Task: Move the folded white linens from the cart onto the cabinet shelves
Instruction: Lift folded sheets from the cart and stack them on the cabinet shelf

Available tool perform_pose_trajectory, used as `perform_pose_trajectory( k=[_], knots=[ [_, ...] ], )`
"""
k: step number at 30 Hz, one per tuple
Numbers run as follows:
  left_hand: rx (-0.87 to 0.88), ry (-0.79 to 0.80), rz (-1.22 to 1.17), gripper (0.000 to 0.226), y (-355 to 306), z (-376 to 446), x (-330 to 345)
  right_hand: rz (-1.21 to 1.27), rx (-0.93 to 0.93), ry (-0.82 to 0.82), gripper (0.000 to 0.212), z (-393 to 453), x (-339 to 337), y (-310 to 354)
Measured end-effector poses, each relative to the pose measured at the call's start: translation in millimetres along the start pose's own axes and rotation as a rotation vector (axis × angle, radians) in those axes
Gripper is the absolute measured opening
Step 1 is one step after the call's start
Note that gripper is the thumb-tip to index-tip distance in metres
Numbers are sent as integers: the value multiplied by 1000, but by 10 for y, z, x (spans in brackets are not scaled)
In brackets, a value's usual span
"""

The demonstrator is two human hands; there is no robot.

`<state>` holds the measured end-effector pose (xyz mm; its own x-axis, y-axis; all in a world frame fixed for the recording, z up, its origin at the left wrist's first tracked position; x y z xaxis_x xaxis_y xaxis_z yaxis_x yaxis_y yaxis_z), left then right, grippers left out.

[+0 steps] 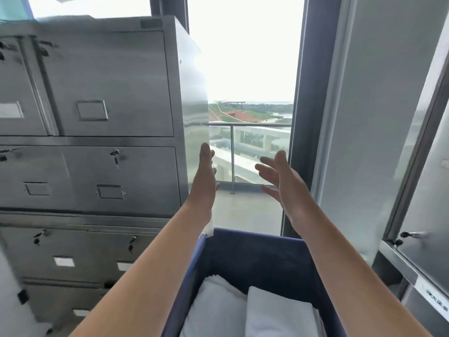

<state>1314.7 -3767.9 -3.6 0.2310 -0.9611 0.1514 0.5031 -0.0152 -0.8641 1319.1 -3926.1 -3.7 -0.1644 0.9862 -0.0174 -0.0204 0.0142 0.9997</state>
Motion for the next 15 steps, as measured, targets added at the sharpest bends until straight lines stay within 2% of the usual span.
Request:
perform_pose_trajectory(
  k=[8, 15],
  knots=[
    [50, 30, -19, 66, -419, 29, -536, -22, -65, -30, 65, -259, 506, 306],
    [46, 72, -88, 67, -537, 15, -961, -28, -79, -93, 64, -498, 986, 296]
  ],
)
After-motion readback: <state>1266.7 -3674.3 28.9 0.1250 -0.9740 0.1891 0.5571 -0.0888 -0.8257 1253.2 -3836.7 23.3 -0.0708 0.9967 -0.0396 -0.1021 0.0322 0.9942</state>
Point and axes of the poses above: each hand's wrist, its own z-axis towards the middle knuckle, its own x-axis out of the palm, y = z × x, the point moved 1 cm from there along z, towards the middle knuckle, and after that the axes turned 15 degrees about x, right-handed, at the moved point
